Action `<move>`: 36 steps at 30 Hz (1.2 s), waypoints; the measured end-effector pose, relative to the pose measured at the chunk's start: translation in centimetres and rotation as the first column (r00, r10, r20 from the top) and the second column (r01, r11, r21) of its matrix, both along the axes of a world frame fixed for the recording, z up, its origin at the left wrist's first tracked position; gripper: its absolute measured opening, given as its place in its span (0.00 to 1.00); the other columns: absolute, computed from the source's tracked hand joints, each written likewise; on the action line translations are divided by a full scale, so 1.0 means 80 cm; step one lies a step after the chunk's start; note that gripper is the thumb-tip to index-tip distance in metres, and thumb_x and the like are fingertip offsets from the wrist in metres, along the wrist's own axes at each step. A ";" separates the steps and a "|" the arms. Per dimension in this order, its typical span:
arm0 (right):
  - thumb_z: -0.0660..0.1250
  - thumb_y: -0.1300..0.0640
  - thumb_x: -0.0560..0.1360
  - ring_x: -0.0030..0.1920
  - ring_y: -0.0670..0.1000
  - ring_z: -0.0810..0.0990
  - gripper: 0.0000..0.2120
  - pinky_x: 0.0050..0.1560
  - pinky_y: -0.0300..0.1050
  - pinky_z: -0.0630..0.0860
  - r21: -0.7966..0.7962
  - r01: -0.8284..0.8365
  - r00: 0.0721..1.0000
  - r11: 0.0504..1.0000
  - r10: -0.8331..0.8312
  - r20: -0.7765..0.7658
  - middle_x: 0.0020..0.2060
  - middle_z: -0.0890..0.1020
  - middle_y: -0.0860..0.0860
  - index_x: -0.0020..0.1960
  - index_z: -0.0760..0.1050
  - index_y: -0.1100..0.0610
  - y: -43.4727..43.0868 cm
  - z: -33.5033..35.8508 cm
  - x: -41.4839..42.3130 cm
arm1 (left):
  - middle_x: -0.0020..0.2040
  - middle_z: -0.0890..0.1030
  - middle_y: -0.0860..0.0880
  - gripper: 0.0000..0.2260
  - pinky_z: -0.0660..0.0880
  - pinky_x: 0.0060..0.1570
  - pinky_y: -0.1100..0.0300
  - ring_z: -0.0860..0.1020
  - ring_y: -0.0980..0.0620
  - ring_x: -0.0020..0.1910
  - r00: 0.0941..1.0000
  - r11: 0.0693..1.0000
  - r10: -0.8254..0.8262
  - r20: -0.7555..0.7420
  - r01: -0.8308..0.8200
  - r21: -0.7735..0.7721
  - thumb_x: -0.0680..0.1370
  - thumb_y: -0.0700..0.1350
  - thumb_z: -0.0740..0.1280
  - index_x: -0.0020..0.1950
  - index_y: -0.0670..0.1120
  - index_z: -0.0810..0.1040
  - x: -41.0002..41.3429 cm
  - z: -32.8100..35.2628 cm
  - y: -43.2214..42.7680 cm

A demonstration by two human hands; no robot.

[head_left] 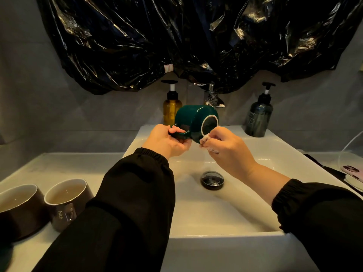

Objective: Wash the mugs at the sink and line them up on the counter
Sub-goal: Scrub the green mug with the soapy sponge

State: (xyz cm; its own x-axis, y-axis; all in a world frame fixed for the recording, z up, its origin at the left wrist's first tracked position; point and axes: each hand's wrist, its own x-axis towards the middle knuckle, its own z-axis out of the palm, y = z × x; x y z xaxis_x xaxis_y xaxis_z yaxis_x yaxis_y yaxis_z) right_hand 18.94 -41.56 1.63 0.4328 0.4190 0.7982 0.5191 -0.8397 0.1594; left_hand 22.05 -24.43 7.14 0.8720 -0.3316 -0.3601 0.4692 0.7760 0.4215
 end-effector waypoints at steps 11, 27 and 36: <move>0.69 0.60 0.75 0.40 0.41 0.77 0.02 0.39 0.30 0.71 0.817 0.158 0.968 0.554 0.078 -0.240 0.38 0.79 0.46 0.45 0.79 0.54 -0.018 0.024 0.009 | 0.24 0.65 0.53 0.10 0.68 0.33 0.61 0.62 0.56 0.14 0.999 0.999 -0.045 0.009 0.045 0.025 0.81 0.42 0.52 0.41 0.45 0.67 0.005 -0.008 -0.006; 0.74 0.60 0.71 0.42 0.48 0.79 0.06 0.43 0.40 0.77 0.544 0.007 0.998 0.839 0.026 -0.054 0.42 0.81 0.52 0.47 0.81 0.59 -0.001 0.015 -0.003 | 0.33 0.70 0.53 0.08 0.69 0.30 0.60 0.63 0.57 0.14 0.999 1.000 -0.016 -0.028 0.016 0.025 0.81 0.44 0.53 0.48 0.44 0.70 0.006 -0.013 -0.007; 0.72 0.64 0.71 0.41 0.50 0.79 0.03 0.40 0.35 0.73 0.457 0.079 0.987 0.886 -0.006 -0.158 0.41 0.81 0.52 0.45 0.82 0.60 -0.004 0.005 0.002 | 0.28 0.68 0.52 0.08 0.68 0.31 0.58 0.63 0.56 0.15 1.000 0.999 -0.009 -0.006 0.010 0.038 0.81 0.43 0.53 0.49 0.44 0.70 0.007 -0.014 0.000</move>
State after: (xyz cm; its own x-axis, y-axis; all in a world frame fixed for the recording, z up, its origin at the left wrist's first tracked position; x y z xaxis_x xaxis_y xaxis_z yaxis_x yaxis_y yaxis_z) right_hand 19.13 -41.86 2.05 0.5699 -0.0016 0.8217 0.4681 -0.8213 -0.3262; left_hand 22.64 -24.45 5.99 0.8667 -0.3258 -0.3778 0.4790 0.7551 0.4477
